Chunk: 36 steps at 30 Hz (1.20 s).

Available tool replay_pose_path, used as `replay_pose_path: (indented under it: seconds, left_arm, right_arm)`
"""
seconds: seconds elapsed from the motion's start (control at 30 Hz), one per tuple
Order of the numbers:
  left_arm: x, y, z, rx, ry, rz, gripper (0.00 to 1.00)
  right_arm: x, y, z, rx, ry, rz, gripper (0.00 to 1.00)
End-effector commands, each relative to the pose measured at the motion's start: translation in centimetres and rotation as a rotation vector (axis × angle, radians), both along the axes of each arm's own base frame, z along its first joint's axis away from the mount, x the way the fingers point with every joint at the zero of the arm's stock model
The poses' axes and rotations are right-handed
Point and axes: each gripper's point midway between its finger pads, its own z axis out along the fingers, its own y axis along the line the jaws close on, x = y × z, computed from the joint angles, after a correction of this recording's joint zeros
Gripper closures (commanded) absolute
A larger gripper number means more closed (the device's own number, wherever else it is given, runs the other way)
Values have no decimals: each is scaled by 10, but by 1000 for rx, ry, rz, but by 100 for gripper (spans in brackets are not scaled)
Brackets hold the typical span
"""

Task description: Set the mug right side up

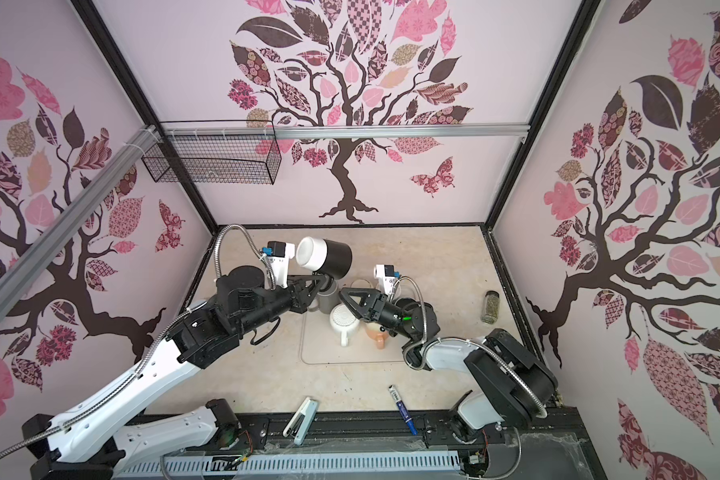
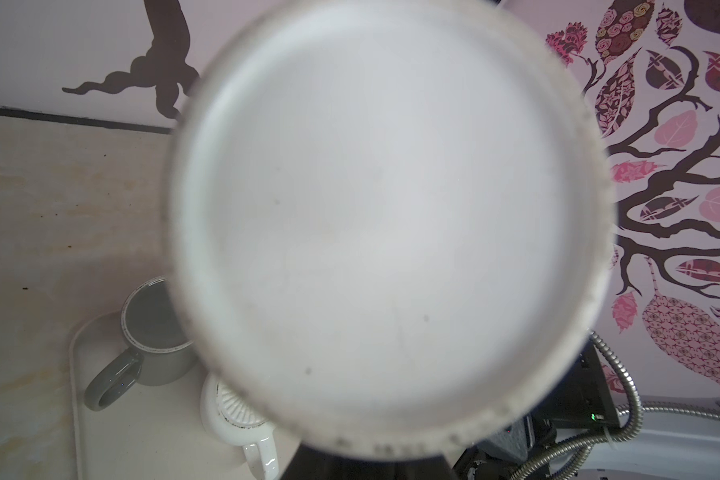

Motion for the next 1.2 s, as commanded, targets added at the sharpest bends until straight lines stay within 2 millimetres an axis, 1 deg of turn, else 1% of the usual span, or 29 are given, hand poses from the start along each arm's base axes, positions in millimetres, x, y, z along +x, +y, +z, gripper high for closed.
replay_pose_path:
  seconds: [0.0, 0.1, 0.2, 0.27, 0.4, 0.5, 0.57, 0.67, 0.77, 0.8, 0.87, 1.0, 1.13, 1.17]
  left_arm:
    - [1, -7, 40, -112, -95, -29, 100]
    - [0, -10, 40, -124, -90, -38, 100]
    - [-2, -10, 40, -145, -85, -45, 100]
    - [-3, -9, 40, -163, -83, -44, 100]
    - [-7, -11, 39, -191, -72, -63, 100]
    - [-9, -17, 30, -226, -44, -87, 100]
    - [-12, -22, 25, -248, -25, -106, 100]
    - [-16, -30, 17, -283, 3, -146, 100]
    - [-21, -35, 10, -327, 29, -176, 100]
    - [-22, -36, 11, -344, 29, -187, 100]
    - [-29, -41, 9, -346, 38, -232, 100]
    - [-38, -52, -3, -374, 89, -294, 100]
    - [-40, -53, -8, -384, 101, -304, 100]
    - [-41, -54, -8, -380, 106, -313, 100]
  right_arm:
    - [-12, -3, 40, 118, -122, 33, 42]
    - [-10, -1, 45, 128, -133, 30, 46]
    - [-3, -2, 46, 142, -117, 8, 52]
    - [0, -2, 52, 156, -124, -6, 57]
    - [3, -4, 65, 182, -160, -36, 59]
    - [7, -7, 72, 201, -171, -66, 60]
    - [9, -7, 75, 207, -178, -76, 65]
    - [9, -5, 80, 213, -193, -71, 67]
    - [10, -5, 84, 223, -197, -66, 68]
    - [11, -5, 85, 226, -196, -70, 68]
    - [10, -6, 90, 233, -209, -75, 68]
    - [10, -6, 99, 248, -235, -73, 70]
    - [8, 4, 105, 242, -251, -11, 72]
    - [9, 6, 105, 243, -246, 1, 76]
